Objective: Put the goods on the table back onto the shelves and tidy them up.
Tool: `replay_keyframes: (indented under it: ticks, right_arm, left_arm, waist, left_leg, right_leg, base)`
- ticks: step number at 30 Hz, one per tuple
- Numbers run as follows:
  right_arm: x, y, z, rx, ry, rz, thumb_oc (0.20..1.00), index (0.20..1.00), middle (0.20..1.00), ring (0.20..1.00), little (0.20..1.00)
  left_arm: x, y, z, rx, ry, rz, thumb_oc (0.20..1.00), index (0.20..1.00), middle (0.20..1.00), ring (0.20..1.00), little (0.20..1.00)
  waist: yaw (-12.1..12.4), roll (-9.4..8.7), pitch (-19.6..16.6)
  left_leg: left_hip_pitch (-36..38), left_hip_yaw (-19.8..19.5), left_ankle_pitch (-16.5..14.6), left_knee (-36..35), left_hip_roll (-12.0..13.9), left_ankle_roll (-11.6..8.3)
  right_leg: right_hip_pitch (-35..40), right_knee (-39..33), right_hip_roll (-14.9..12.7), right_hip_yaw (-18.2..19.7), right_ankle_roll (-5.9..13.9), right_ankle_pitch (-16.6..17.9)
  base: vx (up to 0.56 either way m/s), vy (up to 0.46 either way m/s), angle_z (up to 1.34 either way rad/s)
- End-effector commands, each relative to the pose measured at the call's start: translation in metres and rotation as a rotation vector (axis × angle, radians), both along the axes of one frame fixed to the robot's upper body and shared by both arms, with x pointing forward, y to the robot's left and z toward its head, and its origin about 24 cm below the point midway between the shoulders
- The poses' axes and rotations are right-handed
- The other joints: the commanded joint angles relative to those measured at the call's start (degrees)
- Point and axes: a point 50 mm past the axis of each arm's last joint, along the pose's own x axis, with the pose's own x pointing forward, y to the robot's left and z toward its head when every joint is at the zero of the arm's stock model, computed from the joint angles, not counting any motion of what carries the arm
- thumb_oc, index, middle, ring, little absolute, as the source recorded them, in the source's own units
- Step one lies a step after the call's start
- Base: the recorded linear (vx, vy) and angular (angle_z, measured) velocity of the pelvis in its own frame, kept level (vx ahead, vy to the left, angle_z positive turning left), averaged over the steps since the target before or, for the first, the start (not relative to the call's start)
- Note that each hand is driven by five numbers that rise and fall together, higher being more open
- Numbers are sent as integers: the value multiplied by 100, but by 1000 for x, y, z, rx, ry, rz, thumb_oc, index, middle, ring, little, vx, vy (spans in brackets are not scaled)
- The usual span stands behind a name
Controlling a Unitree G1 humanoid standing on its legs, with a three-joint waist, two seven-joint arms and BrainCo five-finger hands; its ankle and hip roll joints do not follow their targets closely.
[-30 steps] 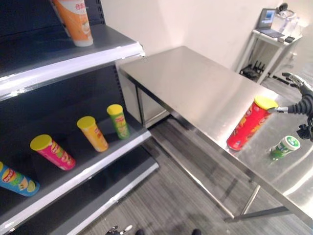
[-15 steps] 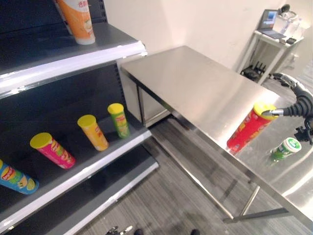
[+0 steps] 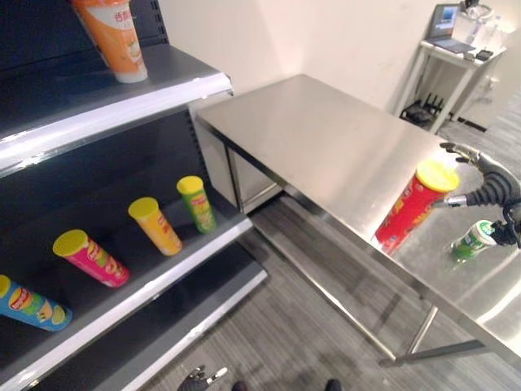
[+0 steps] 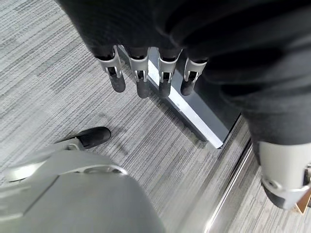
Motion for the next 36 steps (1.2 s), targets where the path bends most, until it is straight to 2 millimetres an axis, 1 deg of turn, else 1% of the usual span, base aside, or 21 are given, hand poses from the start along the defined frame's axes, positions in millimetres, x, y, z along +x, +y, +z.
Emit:
replay_keyframes:
  ticks: [1, 9, 20, 30, 36]
  right_arm:
    - [5, 1, 18, -14, -32, 24, 1000, 1000, 1000, 1000, 1000]
    - [15, 0, 12, -1, -18, -3, 1000, 1000, 1000, 1000, 1000]
    - [23, 6, 18, 29, -58, 2, 1000, 1000, 1000, 1000, 1000]
    - [25, 9, 25, 26, -83, 15, 1000, 1000, 1000, 1000, 1000]
    - [20, 10, 29, 27, -97, 29, 1000, 1000, 1000, 1000, 1000]
  left_arm:
    - [18, -3, 5, -14, -62, -42, 1000, 1000, 1000, 1000, 1000]
    - [19, -3, 6, -20, -74, -49, 1000, 1000, 1000, 1000, 1000]
    - [19, -6, 5, -32, -75, -40, 1000, 1000, 1000, 1000, 1000]
    - [21, -7, 4, -26, -75, -35, 1000, 1000, 1000, 1000, 1000]
    - [21, -5, 4, -18, -67, -32, 1000, 1000, 1000, 1000, 1000]
  waist:
    - [216, -31, 18]
    - [270, 20, 44]
    - [346, 52, 50]
    - [386, 8, 43]
    - [370, -11, 48]
  left_leg:
    - [87, -292, -111, 103, 467, -426]
    - [57, -336, -98, 109, 470, -429]
    - [42, -402, -92, 116, 467, -442]
    - [31, -442, -95, 119, 460, -444]
    - [14, -450, -91, 116, 454, -447]
  right_leg:
    - [258, 95, -365, 7, 376, -226]
    - [272, 95, -375, -61, 370, -237]
    - [334, 95, -385, -155, 358, -255]
    - [353, 96, -382, -190, 353, -262]
    - [351, 107, -379, -201, 348, -275]
  base:
    - [-17, -3, 3]
    - [-3, -1, 3]
    - [2, 0, 2]
    - [4, 2, 5]
    - [0, 0, 0]
